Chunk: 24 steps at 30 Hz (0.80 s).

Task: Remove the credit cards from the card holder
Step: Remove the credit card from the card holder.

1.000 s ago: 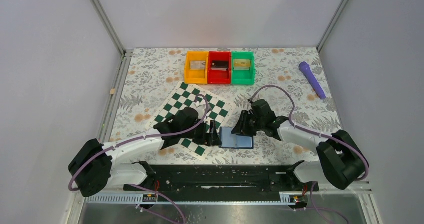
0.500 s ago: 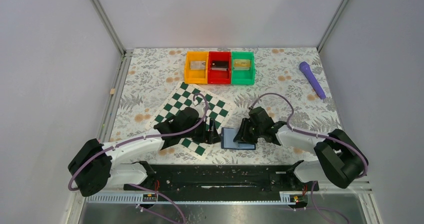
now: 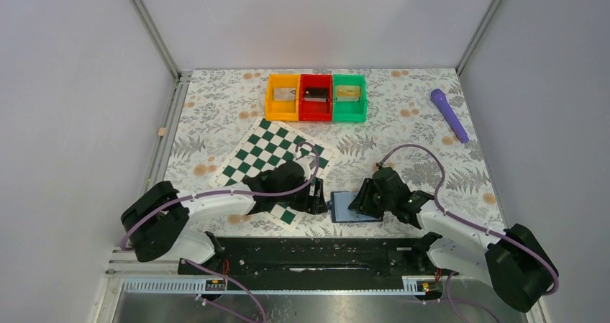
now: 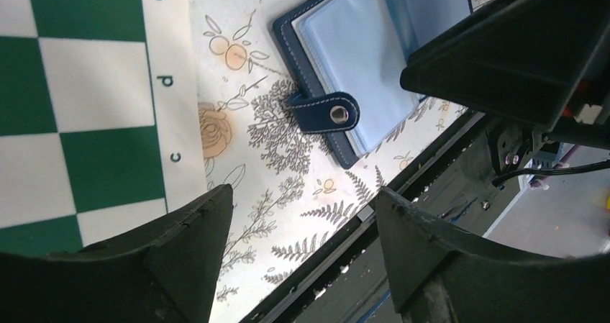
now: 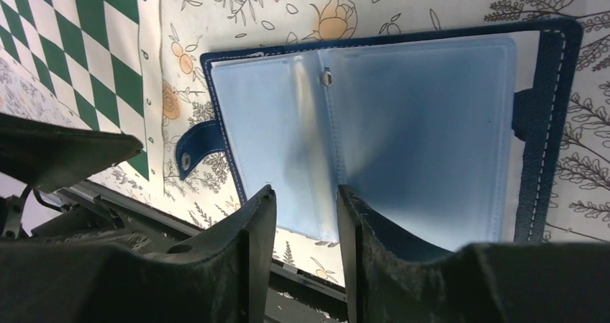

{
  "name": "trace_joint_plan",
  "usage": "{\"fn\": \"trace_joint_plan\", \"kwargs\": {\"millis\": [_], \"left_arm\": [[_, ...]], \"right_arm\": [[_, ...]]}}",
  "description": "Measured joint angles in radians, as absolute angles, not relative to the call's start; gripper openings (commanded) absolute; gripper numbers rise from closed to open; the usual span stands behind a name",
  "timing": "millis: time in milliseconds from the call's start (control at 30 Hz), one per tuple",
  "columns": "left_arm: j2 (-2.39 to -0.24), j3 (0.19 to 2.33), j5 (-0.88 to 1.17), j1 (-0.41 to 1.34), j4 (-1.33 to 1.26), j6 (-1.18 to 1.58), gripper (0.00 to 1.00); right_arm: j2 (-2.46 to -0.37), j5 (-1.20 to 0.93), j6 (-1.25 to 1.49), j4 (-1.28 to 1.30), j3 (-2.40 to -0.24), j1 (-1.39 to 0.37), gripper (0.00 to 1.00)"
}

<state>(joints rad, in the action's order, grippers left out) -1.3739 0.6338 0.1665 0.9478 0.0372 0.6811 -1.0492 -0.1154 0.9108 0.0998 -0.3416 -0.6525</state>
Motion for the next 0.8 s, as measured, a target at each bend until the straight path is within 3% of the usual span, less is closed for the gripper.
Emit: {"fn": "trace_joint_plan", "kwargs": {"millis": [167,533,800], "left_arm": [[-1.441,0.654,0.178,0.951,-0.031,0.683,0.66],[-1.502,0.685,0.207,0.952,-0.11,0.708,0.65],[-1.094,0.643,0.036,0.955,0.033,0.707,0.71]], "right_arm": [[-1.002,-0.115,0.874,0.129,-0.343,-0.653,0.51],[-1.048,-0.043,0.826,0.221,-0.418,-0.74,0.57],[-1.086,0.121,0.812,0.315,-0.517,-0.854,0.62]]}}
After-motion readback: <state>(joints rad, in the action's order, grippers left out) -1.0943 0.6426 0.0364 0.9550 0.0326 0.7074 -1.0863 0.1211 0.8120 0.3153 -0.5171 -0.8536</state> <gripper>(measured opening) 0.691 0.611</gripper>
